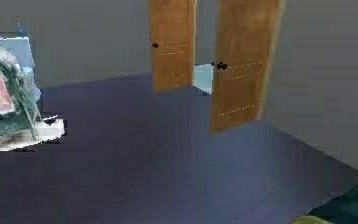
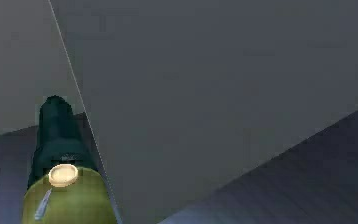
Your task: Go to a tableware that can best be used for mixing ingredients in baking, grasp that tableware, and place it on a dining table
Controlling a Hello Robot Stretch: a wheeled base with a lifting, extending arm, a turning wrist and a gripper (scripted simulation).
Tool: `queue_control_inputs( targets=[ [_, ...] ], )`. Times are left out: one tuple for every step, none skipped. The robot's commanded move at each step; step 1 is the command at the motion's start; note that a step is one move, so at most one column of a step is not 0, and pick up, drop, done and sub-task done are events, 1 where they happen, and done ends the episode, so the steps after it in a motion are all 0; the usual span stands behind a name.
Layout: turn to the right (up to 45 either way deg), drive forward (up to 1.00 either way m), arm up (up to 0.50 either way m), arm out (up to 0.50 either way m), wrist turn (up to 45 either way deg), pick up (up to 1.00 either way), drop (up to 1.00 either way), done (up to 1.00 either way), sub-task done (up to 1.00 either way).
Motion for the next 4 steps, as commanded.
queue_control_inputs(
  targets=[
    [-21.0,0.0,0.0,0.0,0.0,0.0,0.0,0.0,0.0],
    [0.0,0.6,0.0,0.0,0.0,0.0,0.0,0.0,0.0],
    [21.0,0.0,0.0,0.0,0.0,0.0,0.0,0.0,0.0],
    [0.0,1.0,0.0,0.0,0.0,0.0,0.0,0.0,0.0]
  ],
)
